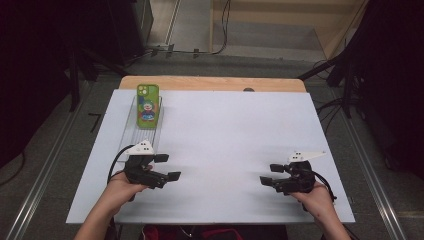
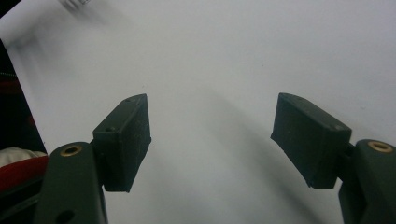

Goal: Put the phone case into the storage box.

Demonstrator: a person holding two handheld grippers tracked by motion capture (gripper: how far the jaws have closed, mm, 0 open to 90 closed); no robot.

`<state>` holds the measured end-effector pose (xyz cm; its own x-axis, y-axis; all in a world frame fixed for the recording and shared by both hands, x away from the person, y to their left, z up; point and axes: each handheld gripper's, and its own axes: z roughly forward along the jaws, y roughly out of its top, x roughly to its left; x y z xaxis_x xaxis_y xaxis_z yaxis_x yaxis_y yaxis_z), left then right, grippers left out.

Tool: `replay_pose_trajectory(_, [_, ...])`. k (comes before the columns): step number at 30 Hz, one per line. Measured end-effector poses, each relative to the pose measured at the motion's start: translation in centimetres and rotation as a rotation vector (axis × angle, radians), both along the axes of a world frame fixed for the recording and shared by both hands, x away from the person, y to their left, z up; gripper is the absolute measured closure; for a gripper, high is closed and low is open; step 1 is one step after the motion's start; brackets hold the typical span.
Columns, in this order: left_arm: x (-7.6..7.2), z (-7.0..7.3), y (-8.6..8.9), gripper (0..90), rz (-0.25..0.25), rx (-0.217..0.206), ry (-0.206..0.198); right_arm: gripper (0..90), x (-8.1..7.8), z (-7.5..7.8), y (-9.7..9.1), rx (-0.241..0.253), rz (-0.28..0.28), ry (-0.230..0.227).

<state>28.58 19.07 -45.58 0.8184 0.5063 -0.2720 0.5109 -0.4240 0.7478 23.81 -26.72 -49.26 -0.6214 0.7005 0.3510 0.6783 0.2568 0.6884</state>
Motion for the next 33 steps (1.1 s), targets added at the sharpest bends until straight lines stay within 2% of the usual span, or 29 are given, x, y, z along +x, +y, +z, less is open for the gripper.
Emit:
replay_pose_trajectory(11, [-0.9, -0.9, 0.2, 17.3, 0.021, -0.002, -0.006, 26.1, 0.0, 0.0, 0.0, 0.001, -0.002, 0.000])
replay_pose_trajectory(13, [-1.1, -1.0, 0.4, 17.3, 0.019, -0.007, -0.022, 26.1, 0.0, 0.0, -0.1, 0.000, -0.002, 0.000])
replay_pose_trajectory(16, [-1.3, -1.0, 0.5, 17.3, 0.020, -0.014, -0.024, 26.1, 0.0, 0.0, -0.1, 0.000, -0.003, 0.000])
replay_pose_trajectory(19, [-1.5, -1.1, 0.7, 17.4, 0.011, -0.026, -0.005, 26.1, 0.0, 0.0, -0.1, 0.000, -0.002, 0.000])
replay_pose_trajectory(24, [-1.7, -1.5, 1.0, 17.3, 0.012, -0.015, 0.004, 26.1, 0.0, 0.0, -0.1, 0.000, -0.003, 0.000])
replay_pose_trajectory(33, [-2.0, -1.8, 1.7, 17.4, 0.040, -0.009, 0.003, 26.1, -0.1, 0.0, -0.1, 0.000, -0.006, -0.003])
